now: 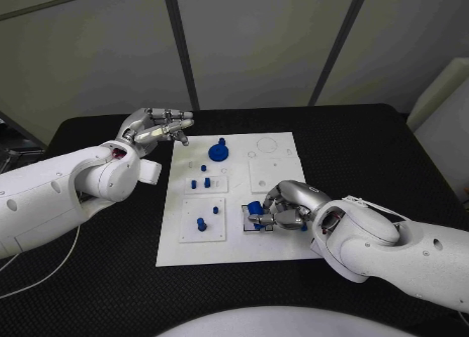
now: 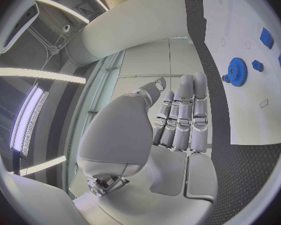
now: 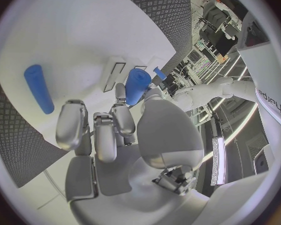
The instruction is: Assemble the parts on the task board
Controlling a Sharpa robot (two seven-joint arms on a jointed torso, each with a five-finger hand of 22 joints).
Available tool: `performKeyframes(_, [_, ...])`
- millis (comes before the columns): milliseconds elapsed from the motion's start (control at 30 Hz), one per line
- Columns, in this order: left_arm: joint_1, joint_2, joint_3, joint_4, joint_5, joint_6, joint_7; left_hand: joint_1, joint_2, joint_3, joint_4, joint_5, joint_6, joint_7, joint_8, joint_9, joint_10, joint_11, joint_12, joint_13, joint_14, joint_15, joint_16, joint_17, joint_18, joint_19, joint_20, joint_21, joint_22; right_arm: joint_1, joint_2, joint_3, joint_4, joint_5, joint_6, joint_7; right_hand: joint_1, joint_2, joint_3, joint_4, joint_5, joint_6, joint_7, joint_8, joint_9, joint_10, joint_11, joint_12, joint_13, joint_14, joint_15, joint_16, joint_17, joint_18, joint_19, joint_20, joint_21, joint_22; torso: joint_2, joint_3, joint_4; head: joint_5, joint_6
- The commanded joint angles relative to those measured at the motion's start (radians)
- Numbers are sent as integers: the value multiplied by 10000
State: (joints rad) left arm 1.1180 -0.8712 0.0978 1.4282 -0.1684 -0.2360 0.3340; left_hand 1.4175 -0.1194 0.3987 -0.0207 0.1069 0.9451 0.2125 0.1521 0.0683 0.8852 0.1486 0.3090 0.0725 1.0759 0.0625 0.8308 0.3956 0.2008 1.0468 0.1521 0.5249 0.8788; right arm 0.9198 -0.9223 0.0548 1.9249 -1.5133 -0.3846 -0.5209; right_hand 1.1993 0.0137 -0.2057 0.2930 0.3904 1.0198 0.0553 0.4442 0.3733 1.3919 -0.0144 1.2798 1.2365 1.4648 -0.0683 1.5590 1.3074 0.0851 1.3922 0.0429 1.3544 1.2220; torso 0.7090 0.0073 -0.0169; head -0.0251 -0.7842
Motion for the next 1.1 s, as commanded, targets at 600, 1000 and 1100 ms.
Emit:
performKeyframes(600, [13, 8, 7, 21, 26, 103, 26, -11, 125, -43, -20, -48, -67, 2, 62, 2, -73, 18, 62, 11, -95, -8, -42, -10, -187, -53, -2, -35, -14, 17, 196, 7, -234, 114, 237, -122, -1520, -473, -399, 25, -3304, -135, -26, 410, 518, -24, -35, -386, -80, 995, -105, -27, 2323, -100, -65, -89, -86, -88, -3, 11, -24, 79, -42])
performKeyframes(1000, [13, 10, 7, 18, 26, 134, -12, 0, 144, -44, -33, -47, -80, 6, 77, 1, -105, 21, 84, 9, -101, -8, -42, -25, -186, -56, -2, -37, -16, 17, 194, 7, -229, 104, 131, -70, -2304, -819, 63, 29, -3382, -198, -24, 474, 637, -57, -36, -493, -112, 993, -103, -32, 2316, -96, -74, -88, -113, -98, -6, 11, -21, 69, -32])
performKeyframes(1100, [12, 5, 7, 17, 26, 133, -9, 0, 144, -44, -33, -47, -80, 6, 77, 1, -105, 21, 84, 9, -101, -8, -42, -25, -186, -56, -2, -37, -16, 17, 179, 7, -193, 91, 122, -33, -2314, -799, 96, 27, -3372, -191, -27, 483, 646, -35, -38, -460, -76, 993, -104, -31, 2317, -100, -64, -89, -102, -79, -5, 15, -24, 68, -33])
